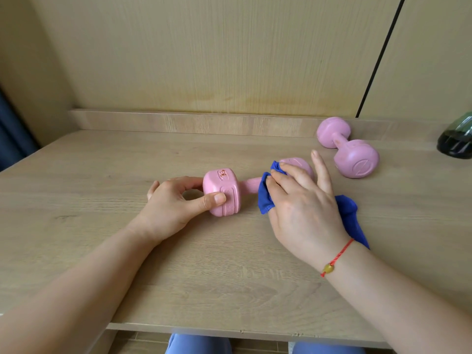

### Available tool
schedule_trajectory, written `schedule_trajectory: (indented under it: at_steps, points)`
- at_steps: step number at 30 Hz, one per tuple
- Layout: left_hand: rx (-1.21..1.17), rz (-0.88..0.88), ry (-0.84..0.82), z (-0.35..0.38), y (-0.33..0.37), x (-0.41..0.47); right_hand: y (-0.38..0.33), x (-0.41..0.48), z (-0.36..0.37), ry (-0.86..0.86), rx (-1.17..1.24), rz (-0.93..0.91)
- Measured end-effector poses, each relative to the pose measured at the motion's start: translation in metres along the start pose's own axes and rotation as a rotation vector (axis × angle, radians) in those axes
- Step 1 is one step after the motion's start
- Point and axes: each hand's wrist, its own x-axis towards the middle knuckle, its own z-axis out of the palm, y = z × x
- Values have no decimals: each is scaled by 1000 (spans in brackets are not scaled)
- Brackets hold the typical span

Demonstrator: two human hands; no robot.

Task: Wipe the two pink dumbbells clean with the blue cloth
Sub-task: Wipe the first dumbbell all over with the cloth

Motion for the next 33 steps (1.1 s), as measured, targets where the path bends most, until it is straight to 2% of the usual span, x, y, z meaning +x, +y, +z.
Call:
schedule_trajectory:
  at_steps: [5, 10, 14, 20, 27, 33]
  points:
    - [-4, -18, 4, 1, 1, 2, -2, 13, 5, -66, 48, 29]
    - [1, -41, 30, 2, -2, 3, -1, 14, 14, -59, -43, -39]
    - [28, -57, 39, 4, 0, 3, 8, 14, 14, 14, -42, -94]
    - [8, -39, 8, 3, -2, 5, 17, 3, 10, 149, 91, -175]
    - [53, -5, 28, 4, 0, 4, 11, 1, 9, 124, -135, -75]
    - [54, -3, 42, 6, 1, 4, 2, 8, 21, 194, -66, -3]
